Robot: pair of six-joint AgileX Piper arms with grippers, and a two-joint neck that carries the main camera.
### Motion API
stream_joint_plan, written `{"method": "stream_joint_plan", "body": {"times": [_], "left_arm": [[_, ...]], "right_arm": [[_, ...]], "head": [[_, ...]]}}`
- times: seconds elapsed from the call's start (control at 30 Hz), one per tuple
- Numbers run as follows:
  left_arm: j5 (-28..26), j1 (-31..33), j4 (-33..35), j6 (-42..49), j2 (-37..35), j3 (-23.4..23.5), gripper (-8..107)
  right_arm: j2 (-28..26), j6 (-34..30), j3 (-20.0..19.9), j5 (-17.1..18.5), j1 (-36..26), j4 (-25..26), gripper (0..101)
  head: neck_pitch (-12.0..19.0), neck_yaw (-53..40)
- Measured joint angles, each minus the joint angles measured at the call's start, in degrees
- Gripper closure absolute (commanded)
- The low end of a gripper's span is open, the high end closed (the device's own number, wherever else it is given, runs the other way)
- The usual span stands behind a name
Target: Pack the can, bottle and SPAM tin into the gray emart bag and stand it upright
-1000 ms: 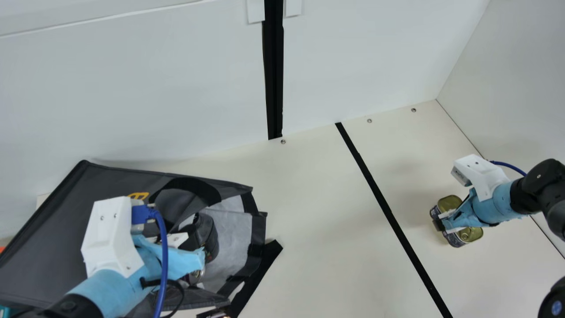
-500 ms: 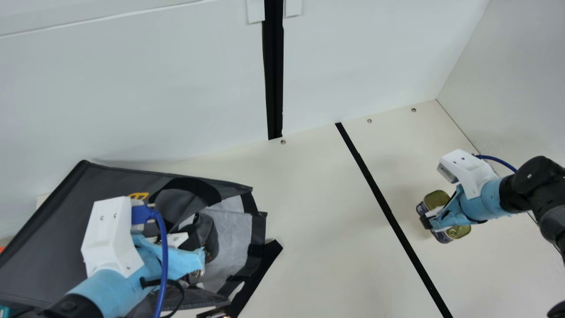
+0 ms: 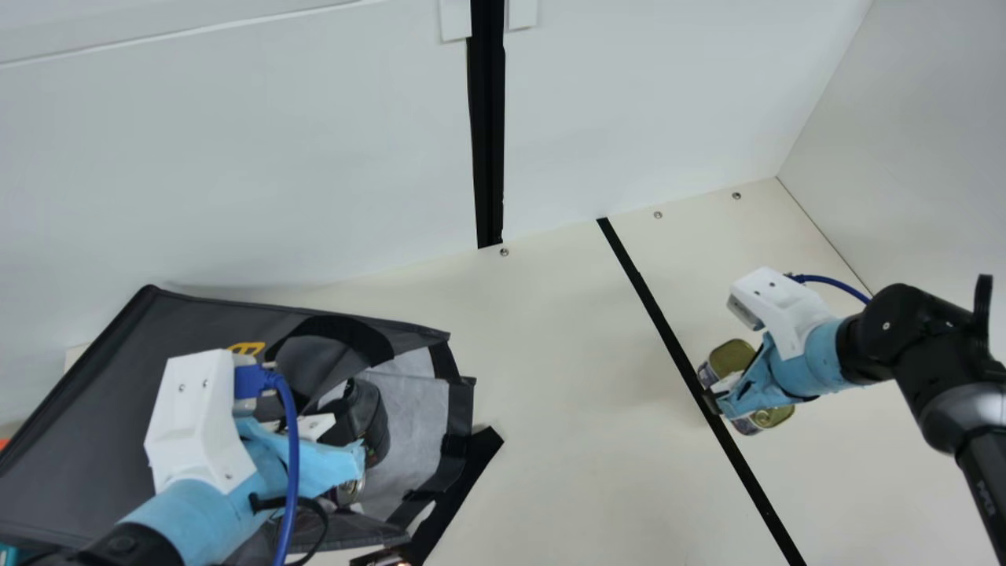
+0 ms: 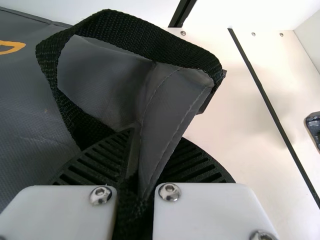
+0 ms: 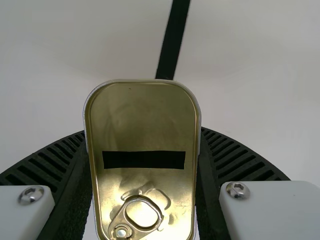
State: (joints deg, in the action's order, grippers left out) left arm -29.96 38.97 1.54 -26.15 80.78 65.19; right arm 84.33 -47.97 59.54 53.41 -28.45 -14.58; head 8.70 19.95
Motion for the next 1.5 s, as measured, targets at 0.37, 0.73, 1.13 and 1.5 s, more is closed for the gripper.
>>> {"method": "stream_joint_plan", "body": {"times": [0.37,0.73,1.13,1.5], "left_arm": [[0.0,0.0,0.0,0.0,0.0,0.0,107],[0.0,0.0,0.0,0.0,0.0,0.0,107],[0.0,0.0,0.0,0.0,0.0,0.0,107],[0.0,0.0,0.0,0.0,0.0,0.0,107]], "right_arm": [[-2.14,4.99,-1.67,-0.6,8.73,1.79,101],[-3.1,7.83,-1.61,-0.25,17.14,2.15,101],[-3.66,7.6,-2.1,0.32,26.01,1.55,101],[-2.81,4.1,-1.91,0.81,31.52,-0.77,101]], "head": [[0.0,0.0],[0.0,-0.09],[0.0,0.0],[0.0,0.0]]}}
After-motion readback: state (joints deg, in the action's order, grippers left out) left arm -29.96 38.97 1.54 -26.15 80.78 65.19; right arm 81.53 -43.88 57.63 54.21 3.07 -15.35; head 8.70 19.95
